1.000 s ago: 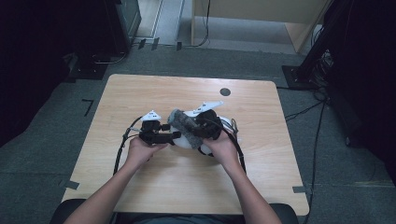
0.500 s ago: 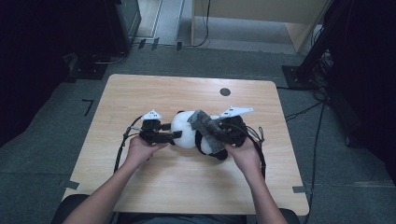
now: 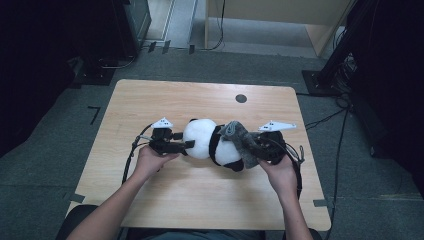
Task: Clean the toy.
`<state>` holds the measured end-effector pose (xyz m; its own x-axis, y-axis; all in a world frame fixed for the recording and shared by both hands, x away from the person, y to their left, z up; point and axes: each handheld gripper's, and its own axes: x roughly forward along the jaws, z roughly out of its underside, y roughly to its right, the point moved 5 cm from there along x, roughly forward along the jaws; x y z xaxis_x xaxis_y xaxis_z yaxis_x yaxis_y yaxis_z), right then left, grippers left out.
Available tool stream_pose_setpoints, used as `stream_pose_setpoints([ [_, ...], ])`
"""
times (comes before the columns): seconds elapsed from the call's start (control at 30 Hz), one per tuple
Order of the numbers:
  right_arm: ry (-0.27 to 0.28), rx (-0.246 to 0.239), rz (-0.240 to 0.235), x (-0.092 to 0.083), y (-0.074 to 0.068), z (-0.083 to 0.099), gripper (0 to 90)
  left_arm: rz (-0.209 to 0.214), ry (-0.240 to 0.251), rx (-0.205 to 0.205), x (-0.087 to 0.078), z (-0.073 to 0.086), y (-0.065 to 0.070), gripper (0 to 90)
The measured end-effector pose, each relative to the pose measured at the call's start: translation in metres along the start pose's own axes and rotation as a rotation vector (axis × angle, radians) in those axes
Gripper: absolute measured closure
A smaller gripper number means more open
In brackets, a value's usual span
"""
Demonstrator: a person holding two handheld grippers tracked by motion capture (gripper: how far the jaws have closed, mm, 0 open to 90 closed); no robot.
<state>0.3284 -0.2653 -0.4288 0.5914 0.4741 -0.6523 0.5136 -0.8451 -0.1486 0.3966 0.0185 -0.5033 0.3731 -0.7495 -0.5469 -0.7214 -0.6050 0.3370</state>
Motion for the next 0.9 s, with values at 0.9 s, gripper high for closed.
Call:
stream_pose_setpoints([
  [0.9, 0.105, 0.101, 0.060, -0.014, 0.031, 0.003, 74.9, -0.004, -0.013, 0.006, 0.000, 0.002, 0.001, 34.0],
])
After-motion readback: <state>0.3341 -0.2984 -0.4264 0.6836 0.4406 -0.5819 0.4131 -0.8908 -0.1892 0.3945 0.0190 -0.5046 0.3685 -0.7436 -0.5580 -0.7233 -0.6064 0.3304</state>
